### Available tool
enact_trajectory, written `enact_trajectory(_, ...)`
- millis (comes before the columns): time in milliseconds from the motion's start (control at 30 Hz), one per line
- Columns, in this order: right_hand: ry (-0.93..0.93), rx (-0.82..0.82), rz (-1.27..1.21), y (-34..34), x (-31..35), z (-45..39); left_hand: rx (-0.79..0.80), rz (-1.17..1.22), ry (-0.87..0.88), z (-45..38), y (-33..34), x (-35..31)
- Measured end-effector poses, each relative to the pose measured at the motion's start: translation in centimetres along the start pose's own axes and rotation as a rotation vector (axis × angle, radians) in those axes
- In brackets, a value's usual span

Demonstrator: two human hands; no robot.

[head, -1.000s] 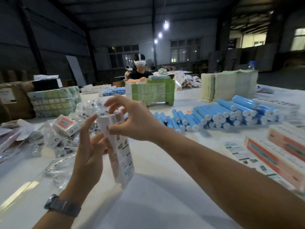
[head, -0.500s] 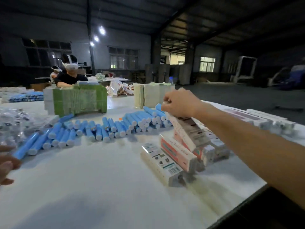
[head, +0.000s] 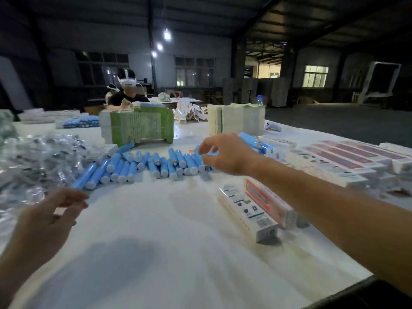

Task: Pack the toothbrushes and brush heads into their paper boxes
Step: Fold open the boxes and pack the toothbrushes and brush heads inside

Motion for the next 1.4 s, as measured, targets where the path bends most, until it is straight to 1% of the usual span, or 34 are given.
enact_trajectory(33, -0.066, 0.002, -0.066, 1.5, 3.3, -0.4, 0.008, 0.050, -0.008, 0.4, -0.1, -0.8)
enact_trajectory(67, -0.126, 0.010, -0.132, 3.2, 6.5, -0.8, 0.014, -0.018, 0.025, 0.8, -0.1, -2.3)
enact_trajectory(100, -0.173, 0.015, -0.201, 4.9, 9.4, -1.2, -0.005, -0.013, 0.061, 1.2, -0.1, -3.5)
enact_trajectory(133, -0.204, 0.010, -0.281, 6.4, 11.9, -1.8, -0.027, -0.023, 0.088, 1.3, -0.4, -4.1)
enact_trajectory(200, -0.226, -0.031, -0.473, 8.6, 16.1, -3.1, -0.053, -0.048, 0.079, 1.3, -0.6, -4.6)
enact_trajectory(267, -0.207, -0.078, -0.647, 10.8, 18.8, -4.3, -0.062, -0.087, 0.092, 1.2, -0.8, -4.9)
enact_trajectory(300, -0.196, -0.094, -0.695, 12.1, 19.8, -4.5, -0.074, -0.123, 0.107, 1.3, -0.9, -5.2)
enact_trajectory(400, -0.199, -0.112, -0.742, 16.2, 21.3, -3.9, -0.072, -0.285, 0.161, 1.2, -1.5, -5.1)
enact_trajectory(467, -0.204, -0.120, -0.740, 17.7, 20.9, -3.8, -0.059, -0.411, 0.082, 0.3, -2.5, -3.3)
enact_trajectory(500, -0.184, -0.127, -0.749, 18.1, 20.3, -4.0, -0.100, -0.446, 0.021, -0.2, -3.7, -2.3)
enact_trajectory(600, -0.143, -0.135, -0.782, 18.8, 19.2, -3.9, -0.308, -0.446, -0.191, -2.0, -8.7, 1.3)
enact_trajectory(667, -0.154, -0.087, -0.760, 19.6, 19.6, -3.4, -0.368, -0.422, -0.315, -3.5, -11.2, 3.9)
enact_trajectory(733, -0.177, -0.059, -0.722, 20.3, 19.9, -2.9, -0.380, -0.479, -0.398, -4.8, -13.1, 6.2)
enact_trajectory(767, -0.191, -0.058, -0.704, 20.4, 20.1, -2.8, -0.360, -0.562, -0.435, -5.3, -13.9, 7.2)
enact_trajectory(833, -0.225, -0.069, -0.675, 20.2, 20.3, -2.7, -0.272, -0.823, -0.468, -6.7, -14.6, 8.5)
enact_trajectory(900, -0.264, -0.064, -0.645, 20.2, 20.7, -2.5, -0.192, -1.040, -0.420, -8.4, -14.0, 9.2)
enact_trajectory(933, -0.282, -0.052, -0.636, 20.3, 20.9, -2.5, -0.163, -1.082, -0.387, -9.4, -13.4, 9.6)
enact_trajectory(1000, -0.308, -0.026, -0.627, 20.4, 21.2, -2.4, -0.074, -1.075, -0.350, -10.9, -11.4, 10.6)
enact_trajectory(1067, -0.318, -0.014, -0.616, 20.6, 21.2, -2.5, -0.027, -1.090, -0.369, -11.5, -10.3, 11.4)
enact_trajectory(1100, -0.315, -0.015, -0.613, 20.7, 21.0, -2.6, -0.045, -1.134, -0.359, -11.7, -10.2, 11.3)
enact_trajectory(1167, -0.294, -0.026, -0.620, 21.0, 20.5, -2.8, -0.115, -1.245, -0.274, -11.9, -10.2, 10.3)
enact_trajectory(1233, -0.258, -0.029, -0.648, 21.1, 20.2, -3.0, -0.181, -1.269, -0.209, -11.9, -10.6, 8.4)
enact_trajectory(1333, -0.192, -0.032, -0.699, 21.2, 19.5, -3.5, -0.410, -1.143, -0.155, -10.6, -12.7, 3.4)
enact_trajectory(1400, -0.139, -0.023, -0.749, 21.3, 19.0, -3.7, -0.531, -0.920, -0.057, -9.0, -13.6, -0.5)
Point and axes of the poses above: each hand's wrist, its own z-axis away from the middle knuckle, its own y-axis out of the palm, x = y × z, the point moved 10 cm from there along -z, towards the middle knuckle, and after that the axes turned 2 degrees about -x, right-handed, at the moved point
